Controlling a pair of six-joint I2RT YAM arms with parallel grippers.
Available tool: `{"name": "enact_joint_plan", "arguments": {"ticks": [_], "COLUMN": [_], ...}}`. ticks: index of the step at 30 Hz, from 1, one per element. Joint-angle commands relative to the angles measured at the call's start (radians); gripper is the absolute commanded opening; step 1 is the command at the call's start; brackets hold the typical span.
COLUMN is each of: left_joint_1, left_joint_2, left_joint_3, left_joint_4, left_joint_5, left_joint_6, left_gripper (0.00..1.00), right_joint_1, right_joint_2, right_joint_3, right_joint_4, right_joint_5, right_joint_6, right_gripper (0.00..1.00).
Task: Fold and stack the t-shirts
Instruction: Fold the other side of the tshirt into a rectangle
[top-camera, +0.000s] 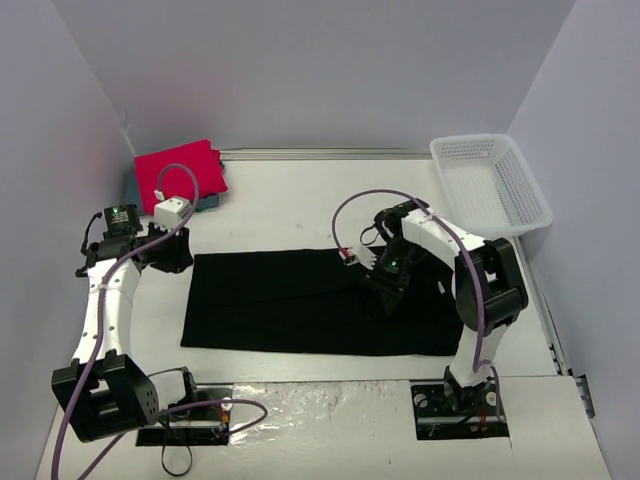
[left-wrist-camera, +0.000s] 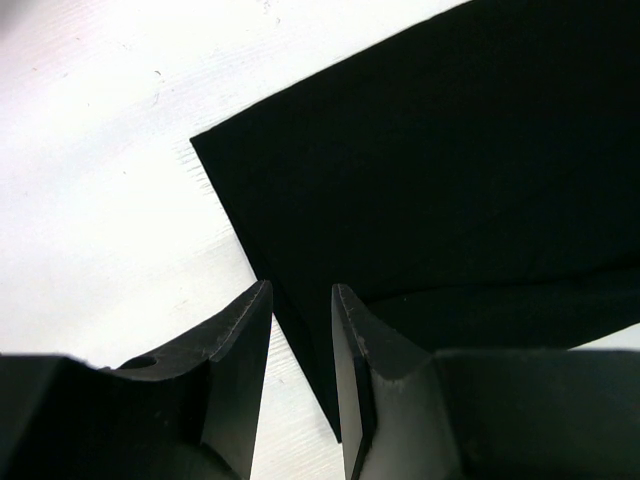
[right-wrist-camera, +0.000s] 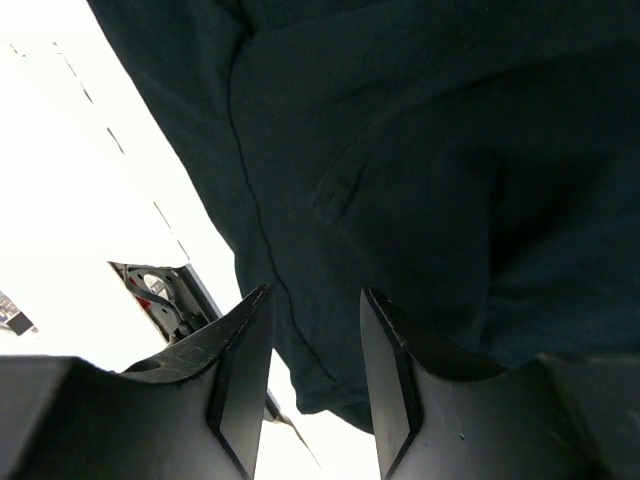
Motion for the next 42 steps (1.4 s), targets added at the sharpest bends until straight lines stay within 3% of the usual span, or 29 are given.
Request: {"name": "enact_joint_plan", "arguments": {"ticks": [1,24,36,41,42], "left_joint_1": [0.007,0.022,0.031,0.034,0.034], "left_joint_2": [-0.034,-0.046,-0.052,-0.054,-0.054], "left_joint_3": [0.006,-0.004,-0.007,-0.009,-0.007], "left_joint_4": [-0.004,-0.006,-0.007,-0.009,-0.009], "left_joint_5": [-0.008,0.003,0.021,0.033,0.033], "left_joint_6": [-0.002,0.008,0.012,0.014,0.015], "left_gripper": [0.3,0.3,0.3,0.3,0.3], "right_joint_1": [0.026,0.121,0.175,0.178,0.176], "right_joint_2": [0.038,0.156,0.136,0.118,0.111], "right_joint_3": [0.007,-0.033,-0.069,-0.082,-0.082], "right_joint_4": [-0.026,0.109,0.136,0.141,0.139], "right_joint_5": [0.018,0.107,0.17,0.165,0.165], "right_joint_6": [0.021,0.135,0.205,0.221,0.225], "right_gripper": [0.36,0.45,0.27,0.12,0.05]}}
